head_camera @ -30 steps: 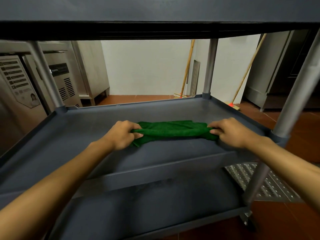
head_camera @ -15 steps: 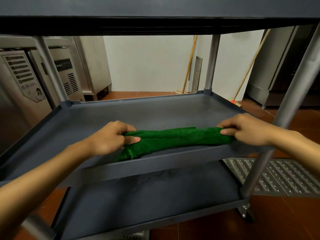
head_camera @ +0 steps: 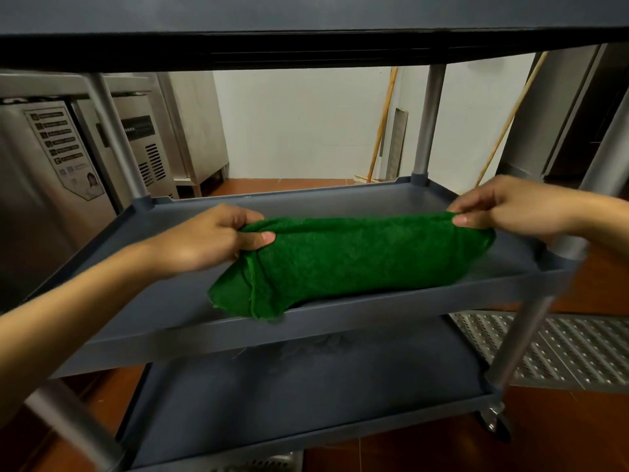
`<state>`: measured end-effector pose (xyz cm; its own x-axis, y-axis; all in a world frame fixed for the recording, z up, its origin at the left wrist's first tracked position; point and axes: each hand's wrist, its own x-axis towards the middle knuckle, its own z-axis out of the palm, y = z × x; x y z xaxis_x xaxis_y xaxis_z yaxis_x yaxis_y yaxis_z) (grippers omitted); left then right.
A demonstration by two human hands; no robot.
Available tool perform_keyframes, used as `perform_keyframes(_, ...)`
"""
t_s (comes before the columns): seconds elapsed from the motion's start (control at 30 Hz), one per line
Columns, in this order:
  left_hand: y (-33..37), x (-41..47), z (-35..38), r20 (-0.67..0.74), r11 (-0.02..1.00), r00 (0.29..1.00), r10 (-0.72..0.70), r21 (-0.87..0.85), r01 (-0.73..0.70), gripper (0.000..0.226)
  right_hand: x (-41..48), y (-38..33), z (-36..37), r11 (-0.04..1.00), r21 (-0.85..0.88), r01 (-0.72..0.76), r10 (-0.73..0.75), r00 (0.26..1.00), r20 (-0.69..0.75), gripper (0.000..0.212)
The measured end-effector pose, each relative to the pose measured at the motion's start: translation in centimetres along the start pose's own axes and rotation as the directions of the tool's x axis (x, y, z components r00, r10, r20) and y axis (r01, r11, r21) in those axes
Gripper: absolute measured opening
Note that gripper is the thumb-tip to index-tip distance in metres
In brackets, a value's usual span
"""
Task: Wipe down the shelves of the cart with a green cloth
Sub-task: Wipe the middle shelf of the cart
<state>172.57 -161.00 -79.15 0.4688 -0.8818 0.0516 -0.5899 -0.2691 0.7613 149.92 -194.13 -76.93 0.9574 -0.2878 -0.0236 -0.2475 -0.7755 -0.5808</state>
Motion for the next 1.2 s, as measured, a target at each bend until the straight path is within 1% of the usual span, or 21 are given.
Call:
perform_keyframes(0.07, 0.4, 0.4, -0.8, -0.009, 0.998, 1.0, -0.013, -0.053, 0.013, 0.029, 0.3, -0.8, -0.4, 1.0, -0.024, 0.015, -0.017, 0.998, -0.064, 0.018)
perform_keyframes(0.1, 0.6, 0.8, -1.2, -0.028, 0.999, 1.0, -0.004, -0.038, 0.003, 0.027, 0.6, -1.2, -0.5, 0.998, -0.059, 0.022, -0.028, 0.994, -0.108, 0.018)
perform_keyframes(0.17, 0.8, 1.4, -1.8, -0.082, 0.999, 0.996, 0.03, 0.047, -0.026, 0.015, 1.5, -2.0, -0.4, 0.991, -0.135, 0.027, -0.056, 0.974, -0.219, 0.017)
perform_keyframes(0.23, 0.8, 2.3, -2.4, -0.152, 0.991, 0.987, 0.053, 0.132, -0.033, 0.023, 2.6, -2.4, 0.2, 0.977, -0.212, 0.032, -0.104, 0.935, -0.339, 0.019)
perform_keyframes(0.3, 0.4, 3.4, -2.6, -0.232, 0.958, 0.968, 0.096, 0.284, -0.027, 0.019, 3.9, -2.4, 1.1, 0.955, -0.297, 0.02, -0.15, 0.894, -0.422, 0.022)
perform_keyframes(0.37, -0.2, 4.4, -2.3, -0.276, 0.878, 0.948, 0.157, 0.479, -0.006, 0.014, 5.0, -2.1, 2.2, 0.936, -0.351, -0.002, -0.172, 0.869, -0.463, 0.025)
perform_keyframes(0.4, -0.6, 4.9, -2.0, -0.29, 0.836, 0.94, 0.18, 0.549, 0.009, 0.014, 5.6, -1.7, 2.9, 0.926, -0.377, -0.016, -0.175, 0.866, -0.468, 0.026)
perform_keyframes(0.43, -1.1, 5.3, -1.7, -0.291, 0.802, 0.938, 0.189, 0.596, 0.023, 0.014, 6.0, -1.3, 3.6, 0.916, -0.401, -0.029, -0.173, 0.871, -0.459, 0.025)
perform_keyframes(0.5, -2.1, 5.7, -0.8, -0.257, 0.762, 0.953, 0.161, 0.647, 0.046, 0.012, 6.4, -0.4, 5.1, 0.915, -0.401, -0.037, -0.139, 0.906, -0.401, 0.023)
perform_keyframes(0.6, -3.5, 6.0, 1.0, -0.136, 0.733, 0.99, 0.049, 0.678, 0.057, 0.013, 6.6, 1.1, 7.6, 0.935, -0.355, -0.012, -0.083, 0.965, -0.249, 0.02)
perform_keyframes(0.63, -3.7, 6.0, 1.7, -0.088, 0.737, 0.996, 0.0, 0.674, 0.06, 0.023, 6.7, 1.6, 8.4, 0.936, -0.352, -0.004, -0.074, 0.975, -0.208, 0.018)
perform_keyframes(0.7, -4.1, 6.0, 3.1, -0.009, 0.742, 0.995, -0.096, 0.666, 0.078, 0.054, 6.8, 2.4, 9.6, 0.943, -0.333, -0.006, -0.052, 0.985, -0.163, 0.021)
perform_keyframes(0.73, -4.2, 6.0, 3.7, 0.014, 0.72, 0.992, -0.127, 0.689, 0.083, 0.067, 6.9, 2.6, 9.9, 0.95, -0.311, -0.007, -0.041, 0.988, -0.149, 0.025)
perform_keyframes(0.77, -4.3, 6.2, 4.3, 0.029, 0.683, 0.99, -0.14, 0.726, 0.075, 0.074, 7.0, 2.8, 10.3, 0.955, -0.297, 0.001, -0.043, 0.99, -0.135, 0.032)
perform_keyframes(0.8, -4.2, 6.4, 4.7, 0.039, 0.64, 0.989, -0.145, 0.765, 0.063, 0.076, 7.2, 2.9, 10.5, 0.953, -0.302, 0.014, -0.051, 0.992, -0.115, 0.044)
perform_keyframes(0.87, -4.2, 6.8, 5.3, 0.066, 0.586, 0.984, -0.165, 0.809, 0.044, 0.075, 7.5, 2.9, 11.0, 0.936, -0.352, 0.031, -0.056, 0.997, -0.058, 0.068)
perform_keyframes(0.9, -4.2, 6.9, 5.5, 0.082, 0.589, 0.979, -0.188, 0.807, 0.045, 0.075, 7.8, 2.9, 11.2, 0.922, -0.386, 0.035, -0.053, 0.998, -0.036, 0.073)
perform_keyframes(0.97, -4.4, 6.9, 5.6, 0.099, 0.597, 0.975, -0.199, 0.801, 0.041, 0.079, 8.2, 2.9, 11.4, 0.905, -0.423, 0.045, -0.056, 0.998, -0.014, 0.072)
perform_keyframes(1.03, -4.5, 6.6, 5.6, 0.094, 0.572, 0.985, -0.148, 0.82, 0.007, 0.079, 8.2, 3.0, 11.3, 0.911, -0.409, 0.059, -0.076, 0.997, -0.027, 0.066)
perform_keyframes(1.2, -4.8, 6.1, 6.0, 0.079, 0.524, 0.997, -0.021, 0.85, -0.056, 0.055, 7.3, 2.7, 11.5, 0.903, -0.415, 0.112, -0.159, 0.984, -0.079, 0.049)
